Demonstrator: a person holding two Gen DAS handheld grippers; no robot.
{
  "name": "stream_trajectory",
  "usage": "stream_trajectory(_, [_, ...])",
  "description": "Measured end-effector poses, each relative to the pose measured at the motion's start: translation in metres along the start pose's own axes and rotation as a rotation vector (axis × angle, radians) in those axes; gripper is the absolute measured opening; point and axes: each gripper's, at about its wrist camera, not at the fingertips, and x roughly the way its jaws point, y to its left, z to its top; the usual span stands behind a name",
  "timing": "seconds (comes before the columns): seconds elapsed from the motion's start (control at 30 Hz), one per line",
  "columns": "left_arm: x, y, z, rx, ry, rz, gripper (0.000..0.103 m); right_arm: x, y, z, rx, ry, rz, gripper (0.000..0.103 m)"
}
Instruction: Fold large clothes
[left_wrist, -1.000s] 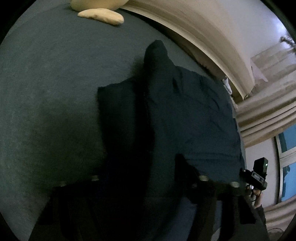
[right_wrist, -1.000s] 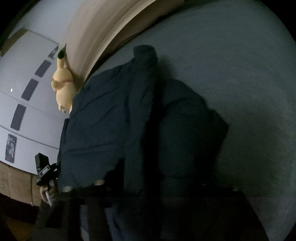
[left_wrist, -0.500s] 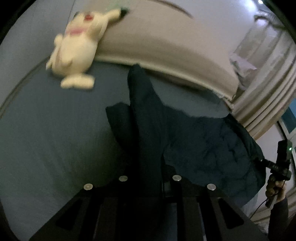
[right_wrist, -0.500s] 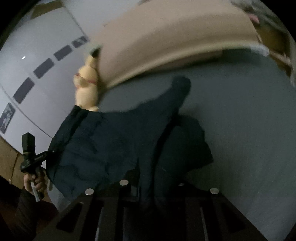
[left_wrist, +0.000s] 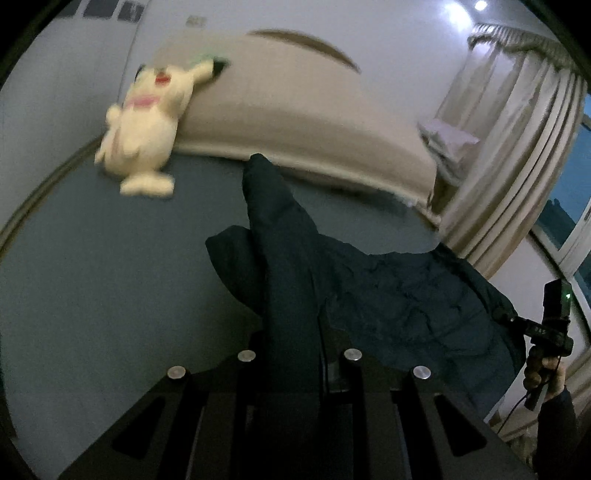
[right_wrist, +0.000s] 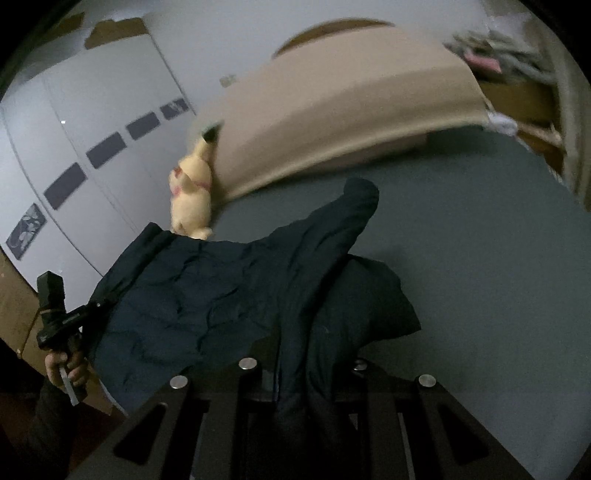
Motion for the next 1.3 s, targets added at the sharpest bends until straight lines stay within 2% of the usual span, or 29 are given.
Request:
stream_trajectory(0.13, [0.032, 0.029, -0.045, -0.071, 0.072, 0.047, 0.016, 0.036, -0.033, -0.05, 0.071, 0.086, -0.049, 0.017])
stream_trajectory(0.23, [0.046, 0.049, -0.064, -0.135, 0.116, 0.041, 0.018, 0.054, -0.06, -0.075, 0.16, 0.125, -0.039, 0.019])
stream_trajectory(0.33, [0.052, 0.048, -0.068, -0.119, 0.132, 0.073, 0.021, 0.064, -0.066, -0.088, 0.2, 0.131, -0.042, 0.023])
stream_trajectory(0.4, [0.06, 0.049, -0.066, -0.114, 0.155, 0.098, 0.028, 0.07, -0.07, -0.089, 0.234, 0.143, -0.047, 0.032])
stream_trajectory(0.47, [0.063, 0.051, -0.07, -0.12, 0.175, 0.114, 0.039, 0.073, -0.074, -0.092, 0.254, 0.159, -0.064, 0.053])
stream_trajectory(0.57, [0.052, 0.053, -0.064, -0.134, 0.205, 0.102, 0.041, 0.068, -0.078, -0.092, 0.255, 0.185, -0.067, 0.064])
stream_trajectory(0.63, [0.034, 0.055, -0.054, -0.113, 0.201, 0.08, 0.041, 0.055, -0.08, -0.088, 0.243, 0.184, -0.073, 0.066])
stream_trajectory(0.7, [0.014, 0.058, -0.046, -0.077, 0.15, 0.09, 0.043, 0.03, -0.086, -0.078, 0.224, 0.15, -0.07, 0.067])
stream_trajectory(0.77, [0.002, 0.061, -0.032, -0.065, 0.095, 0.097, 0.056, 0.013, -0.088, -0.062, 0.222, 0.097, -0.071, 0.073])
stream_trajectory(0.8, [0.0, 0.062, -0.023, -0.07, 0.075, 0.087, 0.056, 0.008, -0.089, -0.052, 0.223, 0.068, -0.071, 0.074])
stream_trajectory(0.87, [0.013, 0.06, -0.009, -0.07, 0.078, 0.068, 0.056, 0.012, -0.087, -0.035, 0.217, 0.054, -0.062, 0.075])
stream_trajectory(0.97, [0.052, 0.05, 0.003, -0.054, 0.141, 0.042, 0.057, 0.043, -0.084, -0.014, 0.191, 0.075, -0.082, 0.074])
stream_trajectory(1.03, [0.084, 0.046, 0.005, -0.055, 0.194, 0.061, 0.056, 0.065, -0.088, -0.006, 0.183, 0.097, -0.123, 0.074])
stream_trajectory(1.13, [0.106, 0.049, 0.01, -0.075, 0.199, 0.084, 0.056, 0.102, -0.097, 0.003, 0.209, 0.142, -0.137, 0.074])
stream_trajectory(1.17, [0.11, 0.05, 0.013, -0.082, 0.199, 0.084, 0.056, 0.113, -0.1, 0.006, 0.223, 0.161, -0.129, 0.073])
stream_trajectory(1.2, [0.115, 0.051, 0.015, -0.086, 0.201, 0.09, 0.056, 0.12, -0.101, 0.008, 0.227, 0.175, -0.12, 0.066])
stream_trajectory(1.23, [0.118, 0.051, 0.016, -0.077, 0.199, 0.096, 0.033, 0.126, -0.101, 0.01, 0.219, 0.186, -0.103, 0.022])
stream_trajectory(1.27, [0.119, 0.05, 0.018, -0.051, 0.201, 0.106, 0.0, 0.13, -0.097, 0.012, 0.189, 0.204, -0.103, 0.012])
stream_trajectory(1.3, [0.12, 0.049, 0.018, -0.043, 0.197, 0.118, 0.0, 0.127, -0.091, 0.015, 0.152, 0.195, -0.126, 0.008])
